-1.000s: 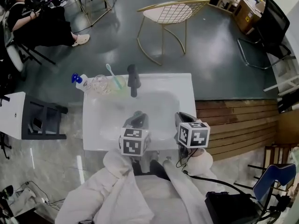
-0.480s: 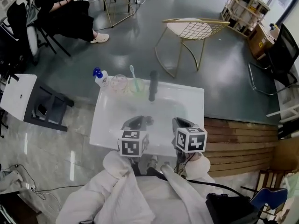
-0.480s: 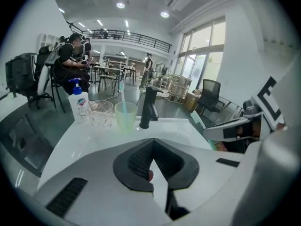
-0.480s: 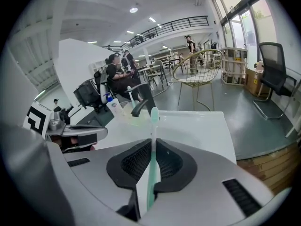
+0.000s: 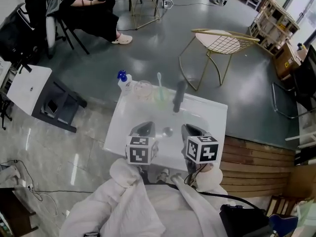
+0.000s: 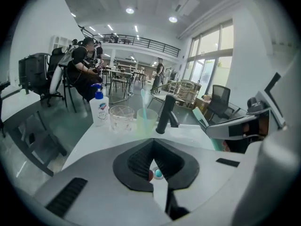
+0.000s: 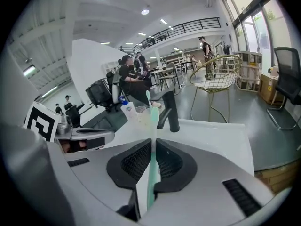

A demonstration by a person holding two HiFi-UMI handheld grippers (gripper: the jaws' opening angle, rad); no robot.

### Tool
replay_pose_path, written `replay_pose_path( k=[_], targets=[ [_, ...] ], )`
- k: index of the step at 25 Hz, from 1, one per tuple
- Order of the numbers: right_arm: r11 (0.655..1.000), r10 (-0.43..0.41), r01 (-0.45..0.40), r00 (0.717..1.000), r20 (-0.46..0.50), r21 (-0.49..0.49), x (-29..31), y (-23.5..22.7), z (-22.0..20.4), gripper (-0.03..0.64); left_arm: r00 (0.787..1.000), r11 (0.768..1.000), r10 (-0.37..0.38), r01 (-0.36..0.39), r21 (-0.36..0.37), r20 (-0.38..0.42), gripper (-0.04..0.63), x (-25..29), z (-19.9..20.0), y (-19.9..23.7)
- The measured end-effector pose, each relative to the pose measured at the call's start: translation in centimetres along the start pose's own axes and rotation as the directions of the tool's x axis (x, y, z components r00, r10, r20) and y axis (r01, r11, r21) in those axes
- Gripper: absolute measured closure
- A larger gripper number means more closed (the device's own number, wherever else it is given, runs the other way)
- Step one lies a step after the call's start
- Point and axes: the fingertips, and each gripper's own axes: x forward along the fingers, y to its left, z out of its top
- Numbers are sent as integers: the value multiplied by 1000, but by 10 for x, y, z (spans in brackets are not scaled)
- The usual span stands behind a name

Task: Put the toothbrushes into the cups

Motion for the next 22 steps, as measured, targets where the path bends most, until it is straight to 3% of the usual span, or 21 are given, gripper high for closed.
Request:
replay_pose_path(
  k=[22],
  targets=[
    [979,153,-159,987,-55,-131,67,81,42,574,991,986,124,-117,-118,56,597,-6,26,90]
  ],
)
